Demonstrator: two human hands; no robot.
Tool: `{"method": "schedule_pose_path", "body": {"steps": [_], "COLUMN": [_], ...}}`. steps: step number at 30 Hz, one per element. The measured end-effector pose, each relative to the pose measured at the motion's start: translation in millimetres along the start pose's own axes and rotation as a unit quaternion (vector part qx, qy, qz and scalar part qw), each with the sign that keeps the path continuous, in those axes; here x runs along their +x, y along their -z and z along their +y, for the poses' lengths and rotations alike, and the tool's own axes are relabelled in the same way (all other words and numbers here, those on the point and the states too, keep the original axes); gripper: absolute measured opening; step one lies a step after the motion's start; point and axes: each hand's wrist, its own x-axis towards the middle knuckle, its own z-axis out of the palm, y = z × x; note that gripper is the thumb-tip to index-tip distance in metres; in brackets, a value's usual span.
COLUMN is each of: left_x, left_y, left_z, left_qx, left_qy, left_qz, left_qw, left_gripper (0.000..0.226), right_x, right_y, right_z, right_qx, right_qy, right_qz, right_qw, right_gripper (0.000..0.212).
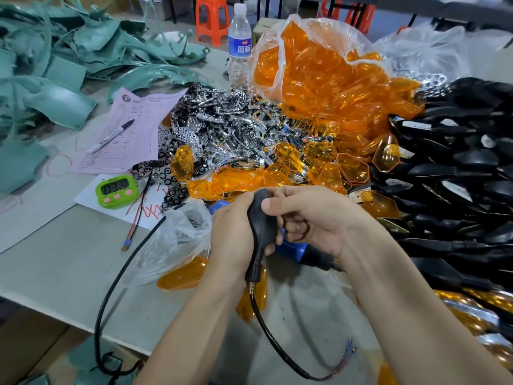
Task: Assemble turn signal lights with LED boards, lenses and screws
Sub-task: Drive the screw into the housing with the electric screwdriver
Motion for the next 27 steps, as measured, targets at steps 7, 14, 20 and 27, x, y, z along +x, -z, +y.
{"method": "schedule_pose_path", "body": {"steps": [7, 14, 20, 27], "left_x": [1.2, 0.7, -9.0, -21.4], "left_y": [8.0, 16.8, 21.3, 33.2], "left_z": [1.6, 17.2, 25.3, 45.4], "left_qx": [0.013, -0.019, -0.014, -0.037], "left_qy": [-0.002, -0.053, -0.137, -0.137], "left_qz": [-0.003, -0.033, -0.038, -0.005], "left_qw": [1.000, 0.998, 0.990, 0.990], "left_gripper": [0.035, 0.039, 0.040, 0.044], "right_x": [4.9, 7.7, 24.9, 21.3], "right_y": [-2.4, -0.3, -30.8, -34.1], "right_z": [16.1, 42.9, 71.5, 63.4], "right_qx": [0.052, -0.408, -0.626, -0.595], "right_qy": [0.078, 0.206, 0.155, 0.221], "right_qz": [-0.029, 0.213, 0.221, 0.280], "right_qw": [0.995, 0.864, 0.732, 0.720], "right_gripper": [0.027, 0.021, 0.078, 0.063]}}
